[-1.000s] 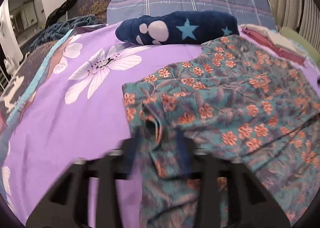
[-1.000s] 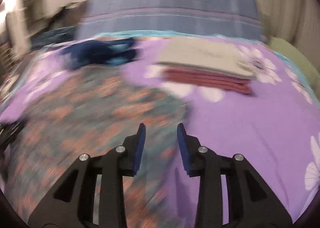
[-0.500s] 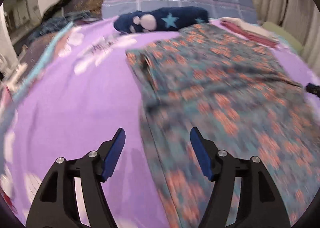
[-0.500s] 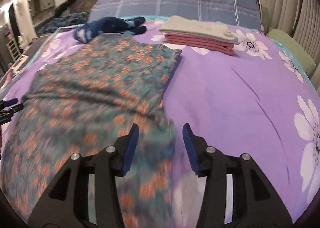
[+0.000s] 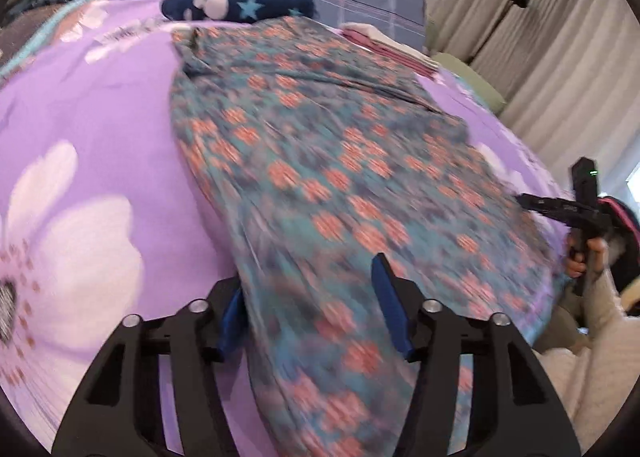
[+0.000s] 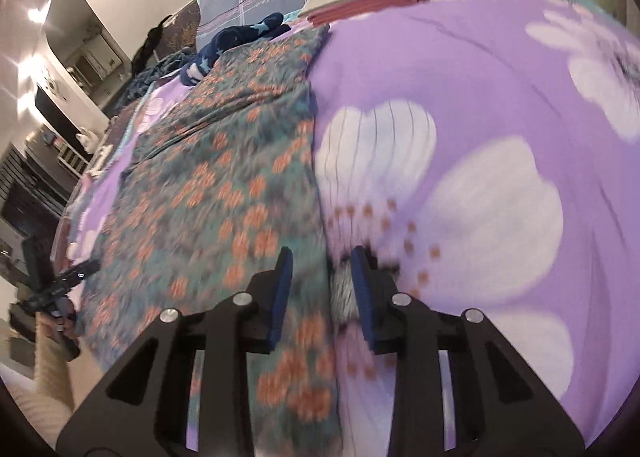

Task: Fold small clothes

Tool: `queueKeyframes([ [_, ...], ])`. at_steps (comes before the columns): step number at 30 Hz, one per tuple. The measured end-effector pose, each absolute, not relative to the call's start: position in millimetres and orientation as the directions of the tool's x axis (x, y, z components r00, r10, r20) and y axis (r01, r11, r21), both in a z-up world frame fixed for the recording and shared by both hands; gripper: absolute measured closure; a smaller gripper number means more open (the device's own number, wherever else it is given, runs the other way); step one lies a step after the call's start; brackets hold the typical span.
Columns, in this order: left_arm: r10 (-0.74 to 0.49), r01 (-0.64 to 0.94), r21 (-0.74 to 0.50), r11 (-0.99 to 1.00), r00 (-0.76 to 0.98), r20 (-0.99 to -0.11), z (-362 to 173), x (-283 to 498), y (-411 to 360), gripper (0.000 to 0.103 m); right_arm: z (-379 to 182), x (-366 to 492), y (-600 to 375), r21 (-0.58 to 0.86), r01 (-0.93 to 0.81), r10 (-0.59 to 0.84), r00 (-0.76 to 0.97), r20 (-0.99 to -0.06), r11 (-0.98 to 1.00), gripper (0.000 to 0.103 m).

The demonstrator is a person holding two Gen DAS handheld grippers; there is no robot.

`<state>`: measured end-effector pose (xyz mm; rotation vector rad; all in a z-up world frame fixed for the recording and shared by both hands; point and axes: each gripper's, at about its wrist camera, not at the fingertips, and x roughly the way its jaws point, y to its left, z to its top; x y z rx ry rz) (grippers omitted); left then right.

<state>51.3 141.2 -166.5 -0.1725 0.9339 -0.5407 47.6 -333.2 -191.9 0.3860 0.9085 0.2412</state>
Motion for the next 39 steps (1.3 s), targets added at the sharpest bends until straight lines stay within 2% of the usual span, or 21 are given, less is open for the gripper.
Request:
queueKeyframes([
  [2, -0.542, 0.393, -0.388, 0.834, 0.445, -0.713, -166.7, 39.6, 140.3, 0.05, -195.7, 32.8, -333.8, 0.449, -0.049, 0.394, 0.571, -0.721, 0.892, 0.074],
  [7, -0.547, 0.432, -0.371, 0.822, 0.418, -0.725, -166.7, 19.3, 132.1, 0.05, -203.0, 18.8, -330.2, 0.488, -0.061, 0.439, 0.547, -0.713, 0.87, 0.074],
  [11, -0.575, 0.427, -0.409, 0.807, 0.409, -0.708, -169.3, 34.1, 129.1, 0.052, -209.3, 42.7, -333.4, 0.587, -0.069, 0.527, 0.531, -0.663, 0.807, 0.073],
  [12, -0.57, 0.426, -0.403, 0.81, 0.413, -0.71, -169.8, 38.0, 124.7, 0.055, -211.1, 49.2, -333.2, 0.604, -0.071, 0.544, 0.526, -0.653, 0.794, 0.073],
  [14, -0.53, 0.411, -0.364, 0.836, 0.433, -0.729, -170.0, 40.5, 119.0, 0.078, -211.9, 58.3, -332.3, 0.619, -0.072, 0.56, 0.519, -0.646, 0.782, 0.073],
  [17, -0.524, 0.381, -0.377, 0.844, 0.435, -0.733, -168.9, 35.2, 122.2, 0.097, -207.9, 56.1, -328.9, 0.592, -0.095, 0.55, 0.509, -0.662, 0.8, 0.072],
  [20, -0.506, 0.358, -0.37, 0.857, 0.455, -0.733, -162.9, 27.5, 125.1, 0.1, -207.1, 51.3, -326.8, 0.59, -0.115, 0.561, 0.496, -0.663, 0.799, 0.073],
  [22, -0.516, 0.35, -0.384, 0.854, 0.486, -0.705, -151.1, 28.4, 129.5, 0.1, -205.9, 52.4, -324.9, 0.598, -0.122, 0.574, 0.48, -0.663, 0.792, 0.095],
  [23, -0.526, 0.352, -0.393, 0.85, 0.515, -0.677, -140.6, 29.2, 132.8, 0.1, -201.5, 54.5, -324.4, 0.627, -0.124, 0.6, 0.478, -0.641, 0.769, 0.1],
  [25, -0.55, 0.371, -0.406, 0.835, 0.588, -0.593, -106.9, 30.5, 140.8, 0.1, -181.1, 53.6, -325.3, 0.662, -0.16, 0.633, 0.519, -0.575, 0.733, 0.101],
  [27, -0.541, 0.388, -0.378, 0.841, 0.636, -0.55, -83.5, 28.2, 143.5, 0.1, -139.9, 40.1, -329.8, 0.693, -0.261, 0.679, 0.589, -0.438, 0.672, 0.101],
  [29, -0.523, 0.398, -0.341, 0.852, 0.676, -0.519, -62.4, 21.4, 146.0, 0.1, -105.8, 20.4, -332.9, 0.666, -0.336, 0.681, 0.637, -0.36, 0.666, 0.101],
  [32, -0.523, 0.406, -0.331, 0.852, 0.702, -0.483, -46.6, 7.0, 150.8, 0.1, -77.9, -4.6, -334.0, 0.606, -0.385, 0.66, 0.675, -0.329, 0.696, 0.101],
  [35, -0.532, 0.406, -0.349, 0.845, 0.714, -0.455, -40.4, -8.0, 154.1, 0.1, -73.4, -16.1, -337.1, 0.631, -0.403, 0.681, 0.674, -0.286, 0.663, 0.101],
  [39, -0.533, 0.408, -0.35, 0.843, 0.721, -0.443, -32.1, -18.4, 153.7, 0.1, -62.1, -19.1, -336.6, 0.615, -0.383, 0.654, 0.694, -0.301, 0.689, 0.101],
])
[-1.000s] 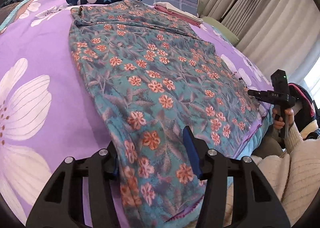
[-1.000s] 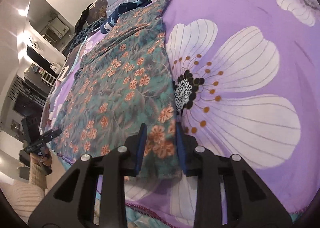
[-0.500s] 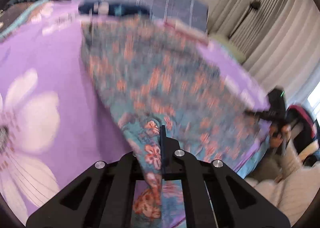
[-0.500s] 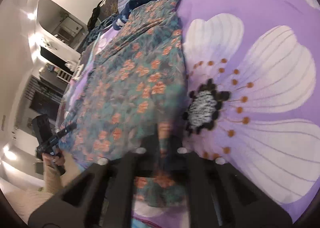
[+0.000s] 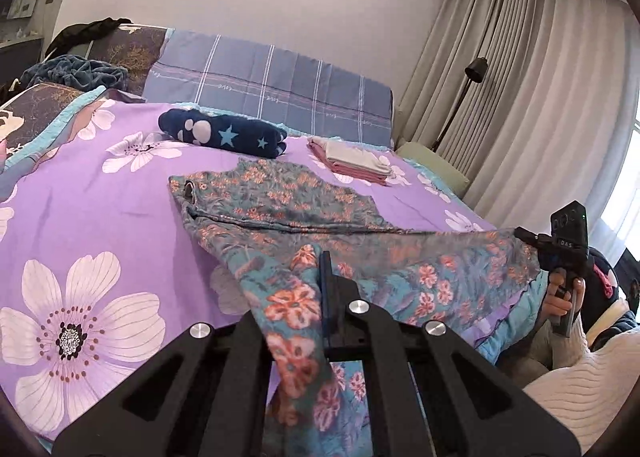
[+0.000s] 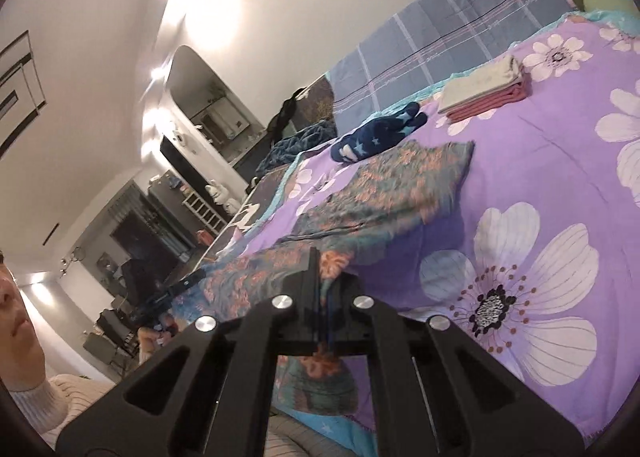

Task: Fold small clothes

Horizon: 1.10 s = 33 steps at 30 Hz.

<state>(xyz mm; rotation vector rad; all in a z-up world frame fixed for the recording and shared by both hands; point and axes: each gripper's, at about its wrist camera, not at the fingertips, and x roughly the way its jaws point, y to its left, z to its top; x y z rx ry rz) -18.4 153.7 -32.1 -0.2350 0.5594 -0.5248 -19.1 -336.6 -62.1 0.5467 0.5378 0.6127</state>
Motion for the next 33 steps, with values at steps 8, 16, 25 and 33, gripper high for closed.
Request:
queueKeyframes([
  [8, -0.531, 0.375, -0.393, 0.84, 0.722, -0.445, -25.8, 57.3, 161.2, 0.099, -45.6, 61.1, -335.7, 0.59, -0.335, 0.592, 0.742, -0.315, 0.734, 0.099],
  [16, -0.509, 0.223, -0.497, 0.838, 0.647, -0.568, -62.9, 236.7, 162.3, 0.099, -90.0, 234.1, -332.0, 0.64, -0.143, 0.513, 0.737, -0.44, 0.755, 0.099],
  [25, -0.537, 0.092, -0.583, 0.807, 0.525, -0.661, -179.8, 339.8, 167.9, 0.098, -204.7, 331.1, -336.9, 0.643, 0.07, 0.473, 0.618, -0.628, 0.763, 0.1],
  [33, -0.554, 0.121, -0.599, 0.792, 0.555, -0.62, -159.4, 312.1, 181.5, 0.083, -183.3, 314.9, -327.2, 0.588, -0.007, 0.475, 0.597, -0.646, 0.808, 0.07],
])
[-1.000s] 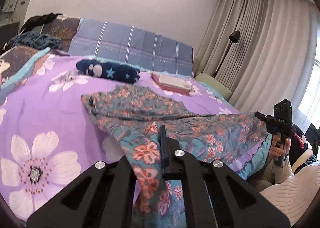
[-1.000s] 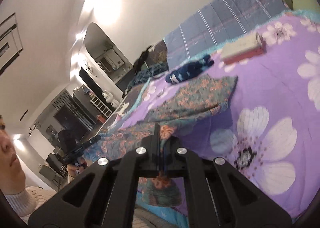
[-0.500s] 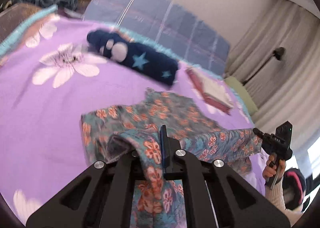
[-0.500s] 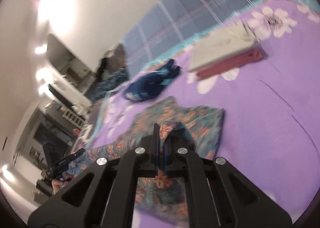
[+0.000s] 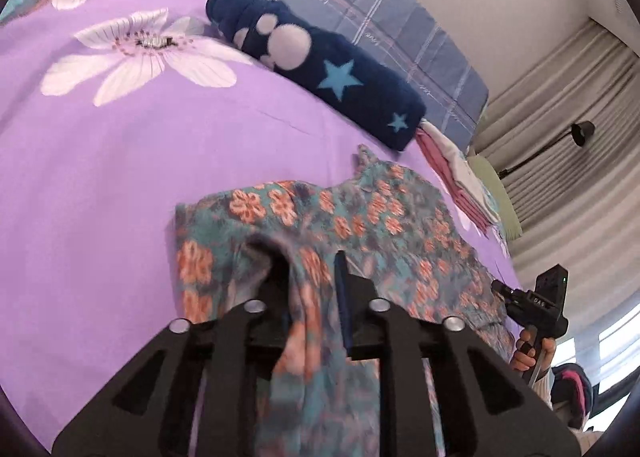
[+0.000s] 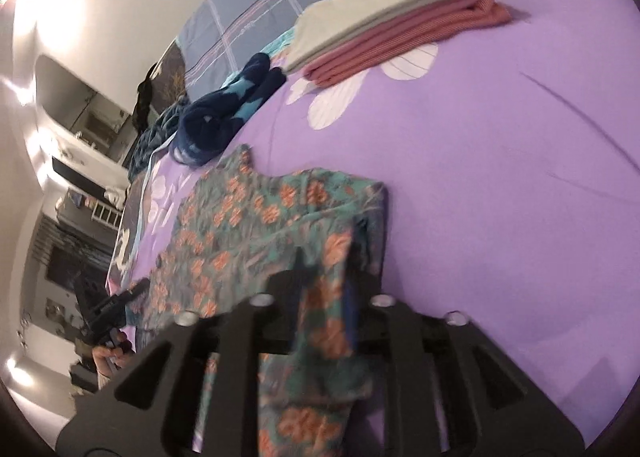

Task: Fold small clothes

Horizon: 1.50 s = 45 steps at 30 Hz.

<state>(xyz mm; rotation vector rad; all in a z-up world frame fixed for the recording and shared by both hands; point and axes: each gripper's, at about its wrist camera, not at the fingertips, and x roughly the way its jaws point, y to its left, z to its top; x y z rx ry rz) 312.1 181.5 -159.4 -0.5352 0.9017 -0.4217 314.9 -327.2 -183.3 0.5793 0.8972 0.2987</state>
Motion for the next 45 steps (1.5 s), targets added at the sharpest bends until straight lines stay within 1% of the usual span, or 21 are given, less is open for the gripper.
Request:
queueKeyframes([
  [1, -0.555, 0.136, -0.591, 0.795, 0.558, -0.618, -154.3, 301.8, 181.9, 0.083, -178.3, 307.0, -324.8, 0.566, -0.027, 0.467, 0.599, -0.651, 0.824, 0.064],
  [6, -0.52, 0.169, -0.517, 0.839, 0.53, -0.67, -149.7, 269.0, 175.4, 0.083, -171.6, 285.9, -318.8, 0.503, -0.061, 0.437, 0.59, -0.679, 0.862, 0.062],
  [8, -0.488, 0.169, -0.477, 0.862, 0.533, -0.691, -150.0, 263.7, 173.4, 0.097, -172.2, 285.5, -318.1, 0.471, -0.055, 0.409, 0.59, -0.696, 0.88, 0.083],
  [10, -0.492, 0.169, -0.484, 0.859, 0.538, -0.684, -146.5, 263.0, 173.8, 0.097, -170.1, 287.5, -322.3, 0.505, -0.036, 0.425, 0.594, -0.683, 0.862, 0.097],
  [14, -0.538, 0.205, -0.53, 0.823, 0.578, -0.613, -122.8, 272.5, 173.7, 0.098, -140.4, 296.1, -326.2, 0.56, -0.069, 0.461, 0.654, -0.6, 0.826, 0.097],
  [18, -0.501, 0.177, -0.534, 0.827, 0.664, -0.556, -91.4, 316.5, 175.9, 0.098, -117.0, 337.0, -333.4, 0.597, -0.019, 0.435, 0.704, -0.562, 0.802, 0.097],
  [19, -0.476, 0.15, -0.532, 0.833, 0.683, -0.553, -89.3, 330.8, 178.0, 0.096, -115.6, 352.7, -336.7, 0.588, 0.028, 0.392, 0.72, -0.573, 0.808, 0.097],
  [20, -0.436, 0.099, -0.527, 0.844, 0.7, -0.565, -92.5, 352.5, 181.9, 0.085, -115.6, 364.4, -337.6, 0.566, 0.058, 0.354, 0.727, -0.588, 0.822, 0.097],
  [21, -0.419, 0.063, -0.533, 0.844, 0.698, -0.58, -98.7, 366.6, 184.1, 0.075, -117.6, 378.4, -337.0, 0.523, 0.085, 0.306, 0.727, -0.614, 0.848, 0.093],
  [22, -0.403, 0.016, -0.543, 0.84, 0.688, -0.603, -108.4, 382.0, 188.3, 0.056, -123.5, 393.7, -335.8, 0.457, 0.123, 0.239, 0.717, -0.655, 0.881, 0.084],
  [23, -0.386, -0.021, -0.545, 0.838, 0.682, -0.621, -115.4, 389.7, 191.4, 0.053, -127.9, 398.6, -335.8, 0.416, 0.15, 0.196, 0.708, -0.679, 0.897, 0.079],
  [25, -0.369, -0.066, -0.544, 0.836, 0.665, -0.649, -129.1, 397.7, 195.7, 0.053, -136.7, 398.3, -334.9, 0.366, 0.155, 0.163, 0.693, -0.703, 0.918, 0.077],
  [28, -0.388, -0.033, -0.532, 0.846, 0.647, -0.656, -139.2, 388.1, 199.5, 0.043, -141.1, 380.7, -330.4, 0.336, 0.058, 0.203, 0.696, -0.688, 0.94, 0.075],
  [31, -0.367, 0.0, -0.467, 0.884, 0.619, -0.694, -142.9, 379.4, 200.0, 0.043, -132.7, 356.1, -323.6, 0.252, -0.059, 0.218, 0.707, -0.673, 0.966, 0.07],
  [32, -0.357, 0.008, -0.446, 0.895, 0.612, -0.705, -143.3, 377.0, 200.0, 0.043, -127.7, 342.7, -315.2, 0.198, -0.13, 0.231, 0.706, -0.669, 0.972, 0.07],
  [34, -0.323, 0.021, -0.39, 0.921, 0.601, -0.731, -143.4, 371.4, 199.6, 0.042, -121.9, 319.8, -299.2, 0.065, -0.236, 0.218, 0.707, -0.673, 0.969, 0.06],
  [38, -0.272, 0.03, -0.31, 0.95, 0.567, -0.777, -150.8, 371.3, 195.4, 0.042, -132.2, 276.5, -258.6, -0.28, -0.393, 0.089, 0.701, -0.708, 0.876, 0.052],
  [40, -0.231, 0.04, -0.251, 0.967, 0.55, -0.803, -158.2, 374.6, 187.5, 0.042, -147.3, 270.3, -243.6, -0.389, -0.424, 0.013, 0.689, -0.725, 0.818, 0.04],
  [42, -0.178, 0.053, -0.176, 0.983, 0.524, -0.833, -169.9, 378.6, 176.2, 0.04, -166.3, 270.3, -225.6, -0.512, -0.444, -0.068, 0.703, -0.708, 0.736, 0.04],
  [43, -0.153, 0.067, -0.139, 0.988, 0.542, -0.826, -171.1, 378.0, 171.2, 0.034, -171.4, 272.8, -218.9, -0.541, -0.444, -0.081, 0.716, -0.694, 0.714, 0.04],
  [45, -0.133, 0.079, -0.108, 0.991, 0.548, -0.826, -171.4, 379.9, 166.3, 0.033, -171.4, 283.3, -206.7, -0.541, -0.444, -0.05, 0.738, -0.673, 0.714, 0.04],
])
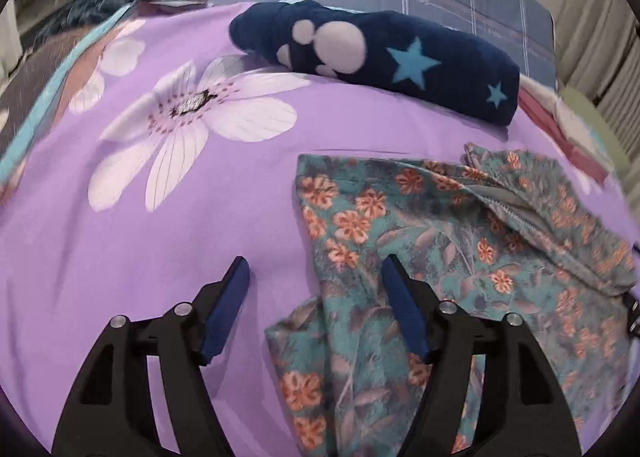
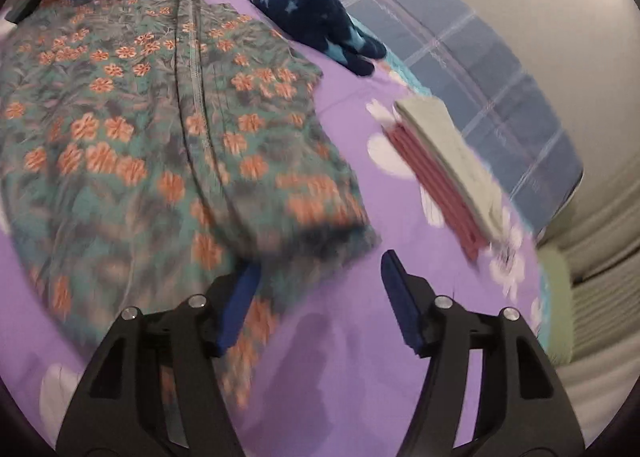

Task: Fold small clothes

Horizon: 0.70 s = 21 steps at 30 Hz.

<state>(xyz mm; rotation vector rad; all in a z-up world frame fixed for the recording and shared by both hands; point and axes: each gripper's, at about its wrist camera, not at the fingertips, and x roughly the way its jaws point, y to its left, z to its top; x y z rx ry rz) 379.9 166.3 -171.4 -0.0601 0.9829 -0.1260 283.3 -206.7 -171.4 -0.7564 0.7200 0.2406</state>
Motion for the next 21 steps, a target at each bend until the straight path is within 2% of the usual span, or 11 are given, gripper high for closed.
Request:
queueKeyframes([
  [3, -0.149, 0.065, -0.135, 0.989, 0.539, -0.829, -169.4, 386.1, 170.2, 0.033, -159.9, 301.8, -197.2, -0.478, -0.444, 0.04, 0.763, -0.646, 0.758, 0.041],
  [4, -0.155, 0.062, -0.144, 0.988, 0.539, -0.828, -168.5, 388.3, 172.3, 0.033, -156.8, 314.5, -199.4, -0.423, -0.44, 0.067, 0.752, -0.656, 0.792, 0.052],
  [5, -0.159, 0.06, -0.15, 0.987, 0.538, -0.828, -168.3, 390.3, 172.3, 0.033, -155.1, 323.8, -201.7, -0.379, -0.432, 0.077, 0.735, -0.673, 0.818, 0.068],
  [6, -0.167, 0.06, -0.161, 0.985, 0.538, -0.826, -168.3, 392.8, 173.7, 0.033, -154.6, 336.9, -208.7, -0.306, -0.407, 0.086, 0.708, -0.701, 0.86, 0.101],
  [11, -0.216, 0.059, -0.22, 0.974, 0.55, -0.807, -169.1, 404.1, 175.8, 0.033, -151.1, 385.3, -288.6, 0.166, -0.152, 0.225, 0.65, -0.726, 0.974, 0.101],
  [15, -0.257, 0.077, -0.259, 0.963, 0.557, -0.789, -167.7, 410.4, 174.1, 0.034, -168.0, 398.3, -328.3, 0.353, -0.011, 0.294, 0.58, -0.76, 0.935, 0.101],
  [16, -0.265, 0.086, -0.262, 0.961, 0.556, -0.788, -167.5, 411.8, 173.0, 0.039, -170.6, 399.1, -329.3, 0.367, -0.011, 0.308, 0.568, -0.763, 0.93, 0.1],
  [17, -0.269, 0.095, -0.261, 0.961, 0.556, -0.787, -167.1, 413.2, 171.4, 0.053, -171.0, 398.4, -327.7, 0.362, -0.022, 0.309, 0.57, -0.761, 0.932, 0.1],
  [18, -0.278, 0.106, -0.265, 0.958, 0.554, -0.784, -166.9, 414.6, 170.8, 0.061, -169.6, 395.9, -324.4, 0.353, -0.037, 0.309, 0.576, -0.757, 0.935, 0.095],
  [20, -0.294, 0.107, -0.283, 0.953, 0.551, -0.781, -166.3, 417.3, 170.9, 0.088, -167.8, 396.6, -319.4, 0.369, -0.064, 0.335, 0.579, -0.743, 0.927, 0.084],
  [21, -0.302, 0.106, -0.294, 0.95, 0.553, -0.776, -165.2, 418.4, 171.5, 0.093, -167.3, 399.8, -318.8, 0.384, -0.072, 0.353, 0.576, -0.737, 0.921, 0.059],
])
